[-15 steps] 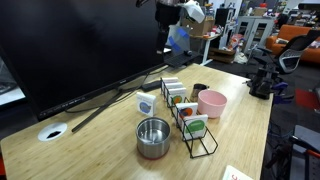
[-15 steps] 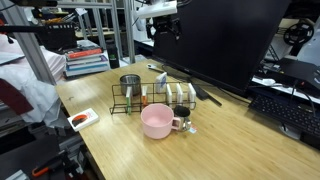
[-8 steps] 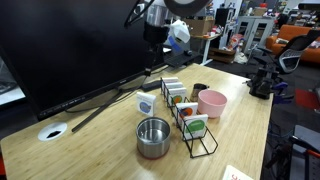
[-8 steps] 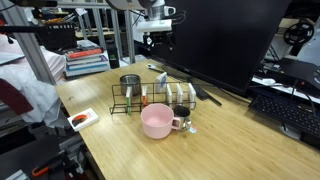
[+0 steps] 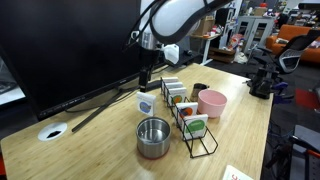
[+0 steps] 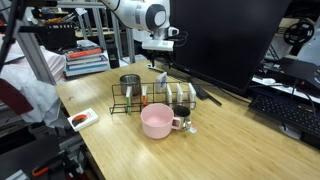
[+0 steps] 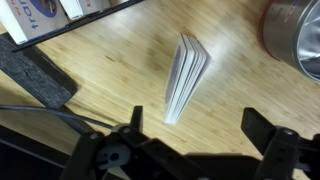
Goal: Put the blue book in the rack
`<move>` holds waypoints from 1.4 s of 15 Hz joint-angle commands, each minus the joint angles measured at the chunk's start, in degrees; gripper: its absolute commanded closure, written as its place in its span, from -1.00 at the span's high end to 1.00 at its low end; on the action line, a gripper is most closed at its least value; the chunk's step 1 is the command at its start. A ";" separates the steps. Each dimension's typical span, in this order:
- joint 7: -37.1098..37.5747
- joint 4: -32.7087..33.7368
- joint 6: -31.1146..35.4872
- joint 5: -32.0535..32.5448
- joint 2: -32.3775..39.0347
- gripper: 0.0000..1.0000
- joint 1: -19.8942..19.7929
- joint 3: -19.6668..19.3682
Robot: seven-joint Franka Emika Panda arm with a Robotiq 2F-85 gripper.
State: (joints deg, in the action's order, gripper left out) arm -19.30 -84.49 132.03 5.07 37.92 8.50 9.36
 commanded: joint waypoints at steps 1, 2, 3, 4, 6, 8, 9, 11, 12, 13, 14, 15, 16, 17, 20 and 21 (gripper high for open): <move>-0.49 3.83 -1.80 0.09 3.63 1.00 0.15 0.20; -0.45 4.42 -2.12 0.29 4.56 1.00 0.31 0.10; -0.73 4.96 -2.49 -0.01 5.46 1.00 0.23 0.38; -0.77 5.50 -2.84 0.00 6.31 1.00 0.32 0.41; -0.02 6.68 -3.34 1.14 7.94 1.00 1.02 -0.45; 0.26 7.67 -3.68 1.79 9.03 1.00 1.27 -0.83; 0.40 8.32 -3.94 2.13 9.60 1.00 1.33 -1.04; 0.35 9.20 -4.16 2.26 10.23 0.47 1.18 -1.05; 0.45 9.61 -4.13 2.27 10.50 0.32 1.20 -1.11; 0.47 9.90 -4.16 2.27 10.64 0.18 1.20 -1.17; 0.62 10.11 -4.25 2.29 10.70 0.03 1.21 -1.28; 0.72 10.22 -4.27 2.30 10.71 -0.10 1.19 -1.38; 0.81 10.15 -4.37 2.36 10.57 -0.24 1.14 -1.54; 0.75 9.89 -4.46 2.39 10.27 -0.37 1.00 -1.65; 1.00 9.18 -4.13 2.91 9.50 -0.80 0.91 -2.54; 0.61 8.42 -4.07 2.77 8.66 -0.93 0.56 -2.44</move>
State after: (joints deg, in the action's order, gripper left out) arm -19.15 -76.04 129.54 6.88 47.66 9.07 7.41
